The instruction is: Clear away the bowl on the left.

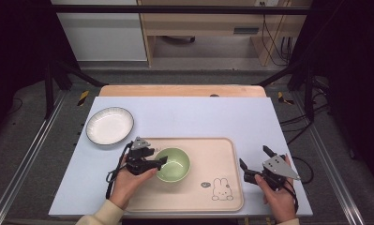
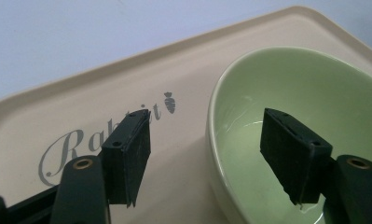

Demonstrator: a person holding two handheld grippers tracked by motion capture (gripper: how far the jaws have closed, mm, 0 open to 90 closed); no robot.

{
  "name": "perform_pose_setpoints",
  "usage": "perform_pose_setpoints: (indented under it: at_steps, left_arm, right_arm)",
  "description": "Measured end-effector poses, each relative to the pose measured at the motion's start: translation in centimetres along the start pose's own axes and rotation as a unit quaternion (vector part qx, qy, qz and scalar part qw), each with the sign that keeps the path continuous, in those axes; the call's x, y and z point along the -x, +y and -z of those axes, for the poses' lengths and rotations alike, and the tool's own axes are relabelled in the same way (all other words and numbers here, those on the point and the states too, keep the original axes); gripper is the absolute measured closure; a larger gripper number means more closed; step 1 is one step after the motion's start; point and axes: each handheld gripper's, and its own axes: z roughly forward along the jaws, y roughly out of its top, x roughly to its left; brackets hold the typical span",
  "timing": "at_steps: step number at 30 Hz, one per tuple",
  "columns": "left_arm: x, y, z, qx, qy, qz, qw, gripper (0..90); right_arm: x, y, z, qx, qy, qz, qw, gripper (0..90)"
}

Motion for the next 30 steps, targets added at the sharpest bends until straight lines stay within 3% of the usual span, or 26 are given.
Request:
perform_pose_setpoints:
  at_steps: [8, 20, 22, 30]
  left_arm:
    - [0.3, 0.2, 0.3, 0.013, 0.013, -0.027, 0.9995, 25.1]
    - [0.6, 0.6, 1.1, 0.028, 0.014, -0.057, 0.9979, 14.1]
    - [0.7, 0.8, 1.2, 0.028, 0.022, -0.062, 0.9974, 7.4]
    - [1.4, 1.0, 1.2, 0.034, 0.008, -0.062, 0.9974, 3.7]
  right_arm:
    - [0.0, 0.0, 0.0, 0.000, 0.000, 0.000, 1.0000, 5.2]
    - [0.0, 0.0, 0.0, -0.001, 0.000, -0.001, 1.0000, 5.0]
    - [0.0, 0.0, 0.0, -0.001, 0.000, 0.000, 1.0000, 5.0]
    - [0.0, 0.0, 0.0, -0.001, -0.001, -0.001, 1.0000, 4.7]
